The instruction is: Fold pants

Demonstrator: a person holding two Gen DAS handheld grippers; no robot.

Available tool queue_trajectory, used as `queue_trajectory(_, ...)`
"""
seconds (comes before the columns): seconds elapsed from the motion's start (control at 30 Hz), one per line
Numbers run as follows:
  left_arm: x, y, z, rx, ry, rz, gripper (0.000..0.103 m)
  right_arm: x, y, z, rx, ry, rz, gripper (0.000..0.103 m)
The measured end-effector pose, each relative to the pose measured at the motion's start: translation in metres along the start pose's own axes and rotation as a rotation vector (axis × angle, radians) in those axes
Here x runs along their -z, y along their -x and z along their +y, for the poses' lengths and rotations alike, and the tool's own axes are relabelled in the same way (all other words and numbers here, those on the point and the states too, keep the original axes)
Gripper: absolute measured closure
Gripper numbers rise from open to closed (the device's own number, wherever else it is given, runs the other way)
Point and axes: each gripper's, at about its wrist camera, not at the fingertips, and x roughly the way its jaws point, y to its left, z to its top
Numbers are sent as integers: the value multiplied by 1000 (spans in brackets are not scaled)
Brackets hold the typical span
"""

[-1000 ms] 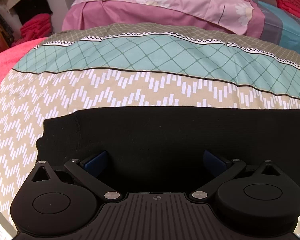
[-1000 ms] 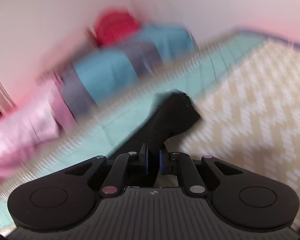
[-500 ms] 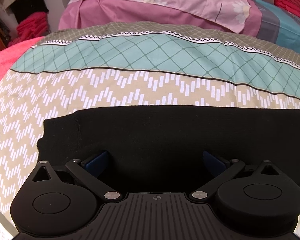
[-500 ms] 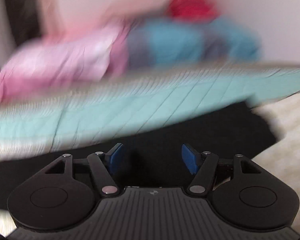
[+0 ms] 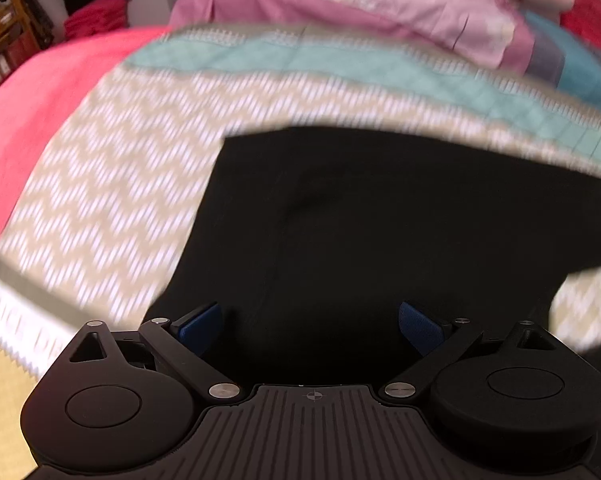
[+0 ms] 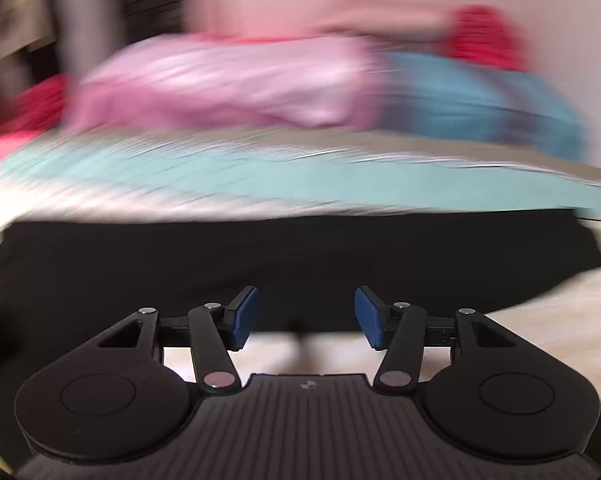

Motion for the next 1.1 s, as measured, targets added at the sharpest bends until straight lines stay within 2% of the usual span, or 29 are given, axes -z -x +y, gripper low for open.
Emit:
queue_trajectory(0.07,13,-10,4,-30,-32,46,0,9,-7,43,-99,61,24,45)
queue_trajectory(0.13,24,-7,9,-34,-55,12,0,18,-20,76,-172,132,90,45)
queue_trajectory(0.17,24,-6,11,-29,-58,13,0,24,-29,87,-165,176,136,47)
queue_trajectory(0.2,24,-6,12,-27,-60,16,0,30,-36,90,-121,198,160,44)
queue_trajectory(0.23,25,-5,12,-27,-67,21,0,32,-34,84,-112,154,143,41)
queue_trajectory(0.27,24,-5,12,-32,-73,26,0,30,-28,71,-67,87,129,41)
queue_trajectory(0.33,23,-5,14,-29,-74,38,0,26,-9,56,90,12,71,41)
queue_trajectory(0.37,22,-5,14,-28,-73,42,0,27,3,50,125,-28,45,40)
queue_trajectory(0.43,22,-4,13,-32,-73,44,0,30,25,37,104,-99,26,40)
queue_trajectory(0.53,23,-4,11,-39,-77,43,0,50,47,37,87,-77,34,40)
queue_trajectory(0.67,21,-6,9,-41,-86,45,0,73,48,29,101,-147,180,41)
queue_trajectory(0.7,21,-6,9,-41,-88,46,0,84,60,34,97,-133,145,41)
queue_trajectory(0.8,18,-10,10,-39,-91,51,0,91,76,38,95,-74,157,40)
queue_trajectory(0.87,18,-11,10,-39,-95,53,0,84,78,31,93,-107,156,40)
queue_trajectory(0.93,17,-11,10,-39,-97,55,0,73,72,24,122,-166,94,34)
queue_trajectory(1.0,17,-11,11,-40,-97,54,0,69,71,20,193,-202,53,30)
queue_trajectory(1.1,18,-12,11,-42,-97,53,0,76,59,7,257,-224,119,26)
